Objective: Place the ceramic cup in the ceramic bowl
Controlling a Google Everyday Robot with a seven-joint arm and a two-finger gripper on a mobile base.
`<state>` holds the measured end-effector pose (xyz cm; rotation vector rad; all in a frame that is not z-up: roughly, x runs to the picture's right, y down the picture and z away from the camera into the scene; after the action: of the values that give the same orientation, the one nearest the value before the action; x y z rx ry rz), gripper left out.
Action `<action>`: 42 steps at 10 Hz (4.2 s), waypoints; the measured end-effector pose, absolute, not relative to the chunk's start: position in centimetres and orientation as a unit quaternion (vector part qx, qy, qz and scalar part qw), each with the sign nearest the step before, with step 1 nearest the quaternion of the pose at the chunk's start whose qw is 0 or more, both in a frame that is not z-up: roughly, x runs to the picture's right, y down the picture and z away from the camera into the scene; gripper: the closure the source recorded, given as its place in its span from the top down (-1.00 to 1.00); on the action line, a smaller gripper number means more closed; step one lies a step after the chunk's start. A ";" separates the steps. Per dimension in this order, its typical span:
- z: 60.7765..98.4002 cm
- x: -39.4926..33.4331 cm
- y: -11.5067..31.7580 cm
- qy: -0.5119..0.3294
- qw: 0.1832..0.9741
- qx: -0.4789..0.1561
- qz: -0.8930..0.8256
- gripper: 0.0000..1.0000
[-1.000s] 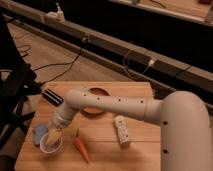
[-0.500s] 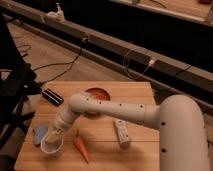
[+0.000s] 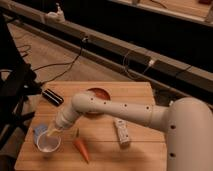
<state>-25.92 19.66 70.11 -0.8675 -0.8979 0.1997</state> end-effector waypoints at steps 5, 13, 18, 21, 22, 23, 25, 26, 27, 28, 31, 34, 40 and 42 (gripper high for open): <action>70.9 -17.4 13.3 -0.406 0.835 -0.328 0.173 -1.00; 72.4 -10.1 10.4 -0.367 0.850 -0.305 0.224 -1.00; 75.2 -4.1 4.0 -0.299 0.894 -0.230 0.241 -1.00; 76.7 0.5 0.1 -0.275 0.896 -0.209 0.279 -1.00; 77.0 1.0 -1.2 -0.291 0.886 -0.204 0.297 -1.00; 77.1 1.3 -1.9 -0.300 0.880 -0.201 0.307 -1.00; 77.2 1.5 -2.0 -0.301 0.880 -0.200 0.309 -1.00; 77.2 1.3 -1.9 -0.301 0.880 -0.201 0.308 -1.00; 77.3 1.3 -1.5 -0.299 0.880 -0.205 0.307 -1.00; 78.0 1.6 -0.5 -0.290 0.879 -0.218 0.310 -1.00; 80.9 1.0 0.8 -0.274 0.875 -0.250 0.311 -1.00; 84.0 0.5 0.4 -0.265 0.868 -0.270 0.322 -1.00; 86.9 -0.6 0.1 -0.264 0.851 -0.303 0.339 0.08; 87.2 -0.8 0.0 -0.263 0.849 -0.307 0.340 0.43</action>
<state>-0.78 0.03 87.22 -0.6472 -0.5542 0.7174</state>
